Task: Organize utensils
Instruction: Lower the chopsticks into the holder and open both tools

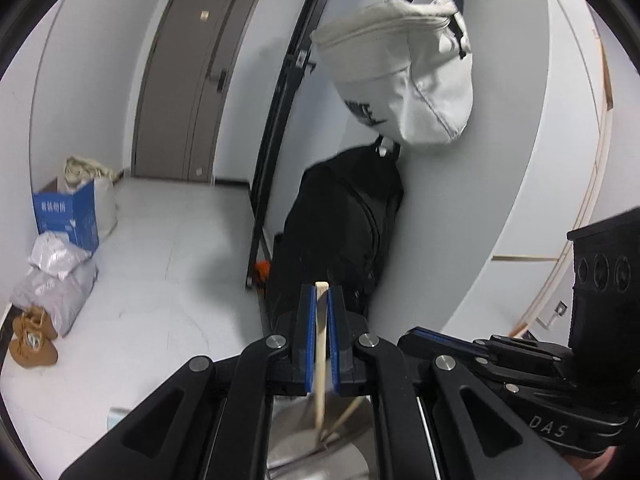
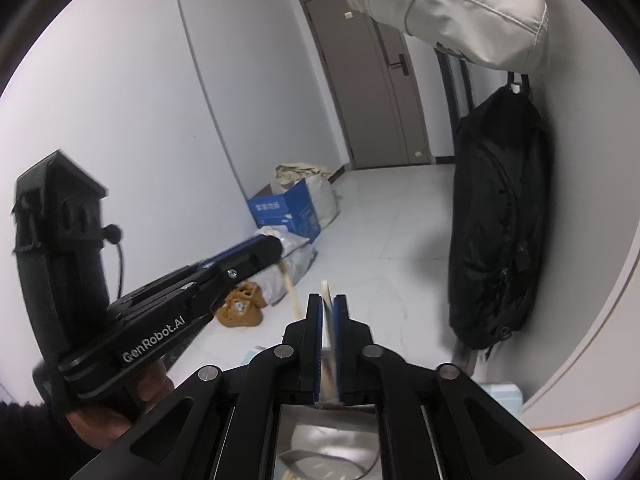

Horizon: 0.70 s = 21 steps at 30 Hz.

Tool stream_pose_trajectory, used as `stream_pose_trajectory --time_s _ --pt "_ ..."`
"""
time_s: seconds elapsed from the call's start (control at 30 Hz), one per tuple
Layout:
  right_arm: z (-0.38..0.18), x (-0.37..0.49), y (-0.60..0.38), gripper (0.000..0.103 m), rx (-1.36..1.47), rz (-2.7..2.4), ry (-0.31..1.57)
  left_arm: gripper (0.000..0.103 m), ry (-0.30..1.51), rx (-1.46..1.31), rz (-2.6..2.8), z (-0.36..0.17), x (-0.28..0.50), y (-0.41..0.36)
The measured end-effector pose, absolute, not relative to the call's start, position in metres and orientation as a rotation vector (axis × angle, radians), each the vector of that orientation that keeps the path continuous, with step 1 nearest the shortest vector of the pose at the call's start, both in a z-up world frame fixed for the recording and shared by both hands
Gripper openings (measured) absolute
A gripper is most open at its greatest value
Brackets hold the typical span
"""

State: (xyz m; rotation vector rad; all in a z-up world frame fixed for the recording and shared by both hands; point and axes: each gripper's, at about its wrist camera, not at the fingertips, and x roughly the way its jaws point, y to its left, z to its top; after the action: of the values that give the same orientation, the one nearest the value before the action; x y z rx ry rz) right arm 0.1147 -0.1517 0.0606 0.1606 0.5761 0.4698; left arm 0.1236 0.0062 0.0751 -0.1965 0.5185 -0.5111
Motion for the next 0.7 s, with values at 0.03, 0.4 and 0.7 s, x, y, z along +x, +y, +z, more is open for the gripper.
stream_pose_trajectory --time_s 0.03,0.4,0.7 --pt "0.061 0.113 -0.152 0.007 0.165 0.467 0.576 0.004 0.540 -0.199 -0.520 0.077 0.123 0.007" --pt "0.078 0.056 -0.186 0.046 0.268 0.400 0.518 0.064 0.541 -0.276 -0.424 0.103 0.081 0.029" --pt "0.077 0.005 -0.204 0.060 0.311 0.336 0.510 0.071 0.565 -0.308 -0.271 0.107 0.050 0.046"
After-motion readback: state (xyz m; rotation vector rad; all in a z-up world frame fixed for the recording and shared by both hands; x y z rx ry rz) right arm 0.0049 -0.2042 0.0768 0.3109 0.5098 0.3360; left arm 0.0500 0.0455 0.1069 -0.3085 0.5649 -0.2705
